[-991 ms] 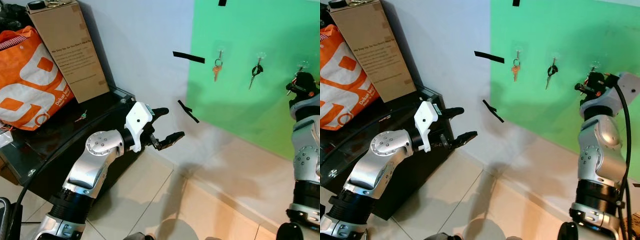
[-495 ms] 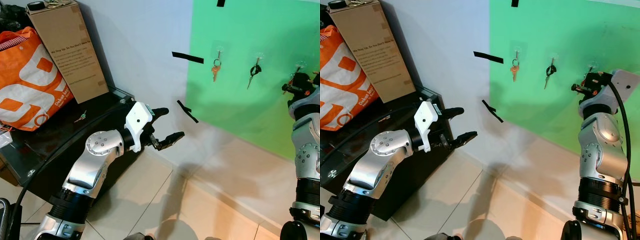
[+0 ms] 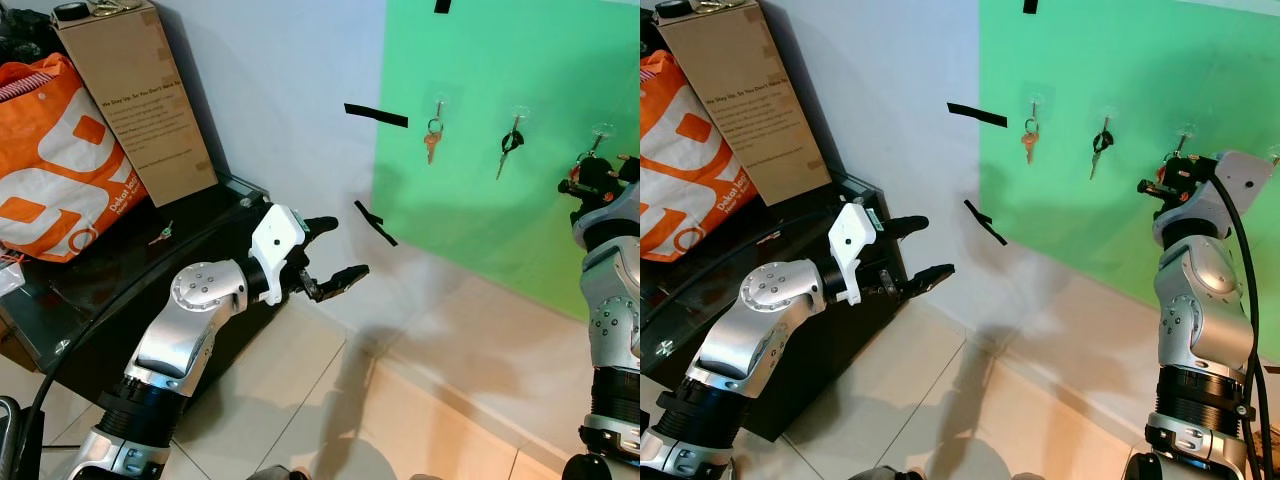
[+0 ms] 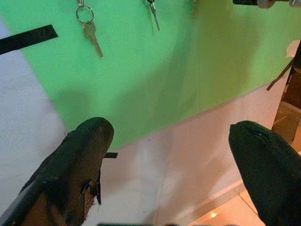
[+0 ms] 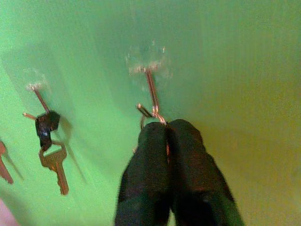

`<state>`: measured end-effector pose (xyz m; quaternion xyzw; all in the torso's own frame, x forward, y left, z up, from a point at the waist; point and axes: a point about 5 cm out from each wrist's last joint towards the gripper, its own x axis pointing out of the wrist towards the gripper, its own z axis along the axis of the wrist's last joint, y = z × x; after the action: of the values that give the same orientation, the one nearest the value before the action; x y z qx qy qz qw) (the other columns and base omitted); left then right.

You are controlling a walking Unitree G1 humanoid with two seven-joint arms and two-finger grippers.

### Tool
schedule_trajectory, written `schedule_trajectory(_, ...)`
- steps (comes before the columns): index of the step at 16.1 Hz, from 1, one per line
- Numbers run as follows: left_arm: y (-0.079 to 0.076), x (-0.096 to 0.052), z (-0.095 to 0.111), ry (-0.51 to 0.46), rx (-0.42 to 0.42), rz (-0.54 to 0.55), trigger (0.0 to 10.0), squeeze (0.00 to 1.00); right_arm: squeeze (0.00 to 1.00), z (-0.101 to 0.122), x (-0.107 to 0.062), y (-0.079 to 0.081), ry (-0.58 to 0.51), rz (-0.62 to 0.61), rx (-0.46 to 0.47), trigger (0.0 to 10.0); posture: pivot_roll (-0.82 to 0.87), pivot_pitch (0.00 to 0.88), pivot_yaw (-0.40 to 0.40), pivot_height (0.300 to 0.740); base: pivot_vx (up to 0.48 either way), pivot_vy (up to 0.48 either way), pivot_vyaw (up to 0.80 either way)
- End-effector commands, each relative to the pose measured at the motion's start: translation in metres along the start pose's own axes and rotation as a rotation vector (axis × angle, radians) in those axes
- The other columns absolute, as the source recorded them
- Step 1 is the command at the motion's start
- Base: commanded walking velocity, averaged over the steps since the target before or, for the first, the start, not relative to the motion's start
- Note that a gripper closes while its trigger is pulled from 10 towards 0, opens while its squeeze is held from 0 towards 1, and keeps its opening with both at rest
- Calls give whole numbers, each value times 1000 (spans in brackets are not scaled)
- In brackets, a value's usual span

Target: Hang keys on a hook

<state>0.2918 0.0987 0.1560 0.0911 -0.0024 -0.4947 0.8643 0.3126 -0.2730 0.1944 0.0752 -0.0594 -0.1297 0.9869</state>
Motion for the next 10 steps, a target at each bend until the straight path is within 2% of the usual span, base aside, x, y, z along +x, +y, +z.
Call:
schedule_trajectory(1, 3, 0, 2, 14, 18, -6, 10000, 0, 1000, -16, -3, 1, 80, 5, 7, 10000, -185, 0, 122, 740, 0, 0, 0)
schedule_trajectory(5, 3, 0, 2, 9, 13, 8, 10000, 0, 1000, -20, -14, 2, 64, 14, 38, 10000, -179, 0, 112, 740, 0, 0, 0)
schedule_trajectory(7, 4, 0, 2, -9, -6, 31, 10000, 0, 1000, -24, -26, 10, 55, 55, 64, 10000, -178, 0, 110, 740, 0, 0, 0)
schedule_trajectory(8, 3, 0, 1, -30, -39, 47, 10000, 0, 1000, -28, -37, 19, 50, 110, 59, 10000, -179, 0, 106, 740, 0, 0, 0)
schedule_trajectory(9, 3, 0, 1, -39, -54, 54, 10000, 0, 1000, -31, -42, 24, 57, 136, 31, 10000, -179, 0, 106, 740, 0, 0, 0)
schedule_trajectory(10, 4, -1, 0, -66, -90, 96, 10000, 0, 1000, -43, -55, 35, 83, 179, -53, 10000, -185, 0, 105, 740, 0, 0, 800)
